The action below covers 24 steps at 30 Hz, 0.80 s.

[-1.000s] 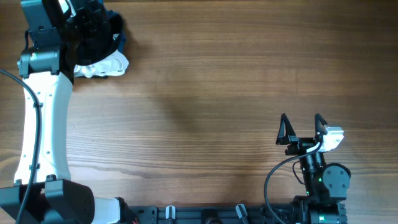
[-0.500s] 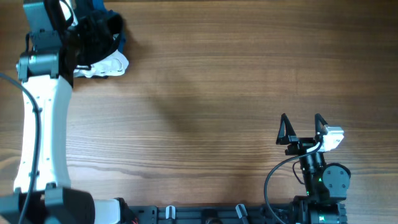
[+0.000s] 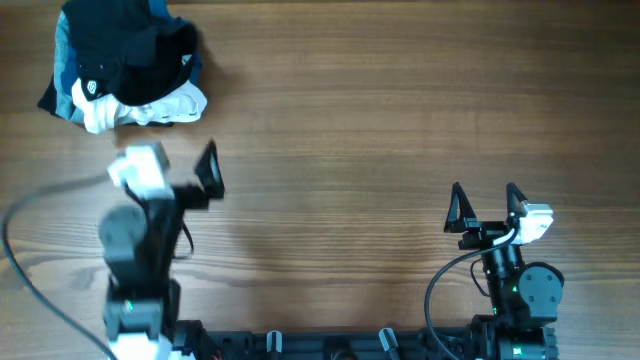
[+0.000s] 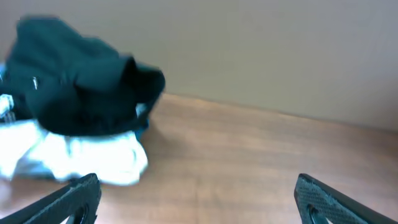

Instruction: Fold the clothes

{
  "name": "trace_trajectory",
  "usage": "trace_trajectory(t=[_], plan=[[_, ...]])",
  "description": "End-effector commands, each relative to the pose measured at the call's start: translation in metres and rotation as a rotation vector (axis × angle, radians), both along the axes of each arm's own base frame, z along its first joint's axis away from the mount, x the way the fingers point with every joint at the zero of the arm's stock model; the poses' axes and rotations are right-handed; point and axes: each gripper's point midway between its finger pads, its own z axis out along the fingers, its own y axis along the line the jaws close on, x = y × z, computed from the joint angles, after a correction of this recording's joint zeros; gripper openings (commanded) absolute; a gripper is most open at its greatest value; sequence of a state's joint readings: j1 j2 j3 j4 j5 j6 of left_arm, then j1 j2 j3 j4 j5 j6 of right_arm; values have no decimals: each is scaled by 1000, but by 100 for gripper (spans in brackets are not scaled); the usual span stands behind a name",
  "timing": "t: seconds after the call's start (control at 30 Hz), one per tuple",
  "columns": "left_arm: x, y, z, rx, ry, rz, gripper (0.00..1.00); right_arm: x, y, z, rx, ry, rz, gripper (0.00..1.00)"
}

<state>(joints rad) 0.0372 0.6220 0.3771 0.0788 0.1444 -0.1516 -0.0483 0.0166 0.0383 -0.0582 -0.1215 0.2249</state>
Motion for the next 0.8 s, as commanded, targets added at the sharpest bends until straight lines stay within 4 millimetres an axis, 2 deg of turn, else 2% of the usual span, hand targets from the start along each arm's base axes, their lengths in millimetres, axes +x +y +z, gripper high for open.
trace_trajectory(t=[0.0, 0.2, 0.43, 0.77], plan=[[-31, -6, -33, 7, -65, -26, 100, 0, -2, 1, 13, -8, -13, 100], [-46, 0, -48, -2, -145, 0, 100, 0, -2, 1, 13, -8, -13, 100], [-52, 7, -74, -21, -65, 28, 100, 0, -2, 1, 13, -8, -13, 100], [-54, 8, -65, -17, -107, 33, 100, 0, -2, 1, 13, -8, -13, 100]])
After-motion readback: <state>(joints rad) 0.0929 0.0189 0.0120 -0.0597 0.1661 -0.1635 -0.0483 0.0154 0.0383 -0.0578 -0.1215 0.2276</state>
